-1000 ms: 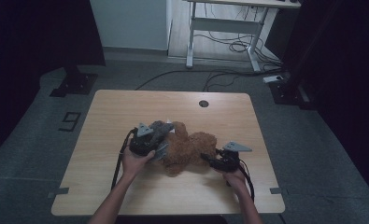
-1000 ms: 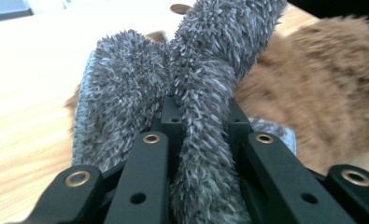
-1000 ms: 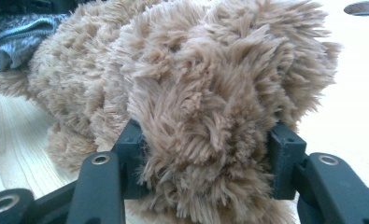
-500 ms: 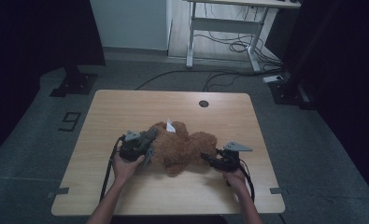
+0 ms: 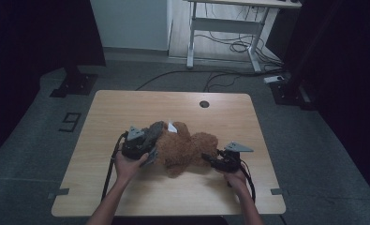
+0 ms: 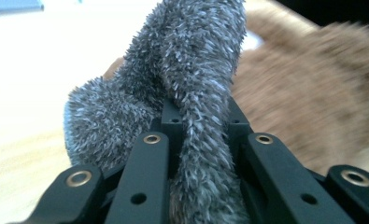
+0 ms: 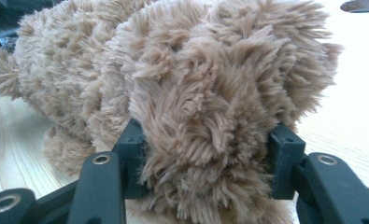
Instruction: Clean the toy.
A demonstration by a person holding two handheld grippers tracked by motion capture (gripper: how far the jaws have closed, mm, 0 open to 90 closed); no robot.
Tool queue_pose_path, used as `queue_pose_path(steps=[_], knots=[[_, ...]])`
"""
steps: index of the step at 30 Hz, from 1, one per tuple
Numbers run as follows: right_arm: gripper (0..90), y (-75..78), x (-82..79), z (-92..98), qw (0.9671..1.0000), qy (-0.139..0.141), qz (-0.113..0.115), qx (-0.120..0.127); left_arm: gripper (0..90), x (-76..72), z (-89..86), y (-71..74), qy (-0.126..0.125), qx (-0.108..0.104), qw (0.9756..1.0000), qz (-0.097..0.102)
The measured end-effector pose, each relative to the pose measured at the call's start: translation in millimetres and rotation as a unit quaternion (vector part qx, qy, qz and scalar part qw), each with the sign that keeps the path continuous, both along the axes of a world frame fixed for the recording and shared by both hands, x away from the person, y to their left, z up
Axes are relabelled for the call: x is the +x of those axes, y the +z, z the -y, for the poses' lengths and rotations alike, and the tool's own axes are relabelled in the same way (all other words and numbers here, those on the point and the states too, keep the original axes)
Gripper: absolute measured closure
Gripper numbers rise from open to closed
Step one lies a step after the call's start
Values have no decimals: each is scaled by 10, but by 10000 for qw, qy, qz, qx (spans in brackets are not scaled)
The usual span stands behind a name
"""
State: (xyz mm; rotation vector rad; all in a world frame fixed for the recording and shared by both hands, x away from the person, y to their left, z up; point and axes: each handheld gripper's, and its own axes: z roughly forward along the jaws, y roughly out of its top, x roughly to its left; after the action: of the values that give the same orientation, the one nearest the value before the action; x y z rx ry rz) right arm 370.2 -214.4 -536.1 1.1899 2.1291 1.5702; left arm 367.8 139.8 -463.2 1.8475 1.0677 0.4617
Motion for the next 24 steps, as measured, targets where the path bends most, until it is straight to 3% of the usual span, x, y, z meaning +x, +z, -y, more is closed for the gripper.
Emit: queue_pose_path(steps=[2,6,14,18,21,24], knots=[[455,2,-4,-5,10000,-8,1,-10,764,-36,146,100,-232,-95,9996,90],[456,7,-13,-17,10000,-33,17,-31,762,-39,629,234,-782,9,9968,188],[462,13,-55,-50,9997,-87,190,-154,762,166,1758,260,-1476,343,9884,-54],[468,13,-89,-71,9990,-76,363,-269,761,271,1975,83,-1438,483,9878,-358],[471,7,-96,-74,9985,-83,408,-368,764,285,1935,10,-1423,374,9884,-366],[472,13,-99,-90,9981,-43,446,-430,769,264,1871,29,-1390,502,9885,-337]])
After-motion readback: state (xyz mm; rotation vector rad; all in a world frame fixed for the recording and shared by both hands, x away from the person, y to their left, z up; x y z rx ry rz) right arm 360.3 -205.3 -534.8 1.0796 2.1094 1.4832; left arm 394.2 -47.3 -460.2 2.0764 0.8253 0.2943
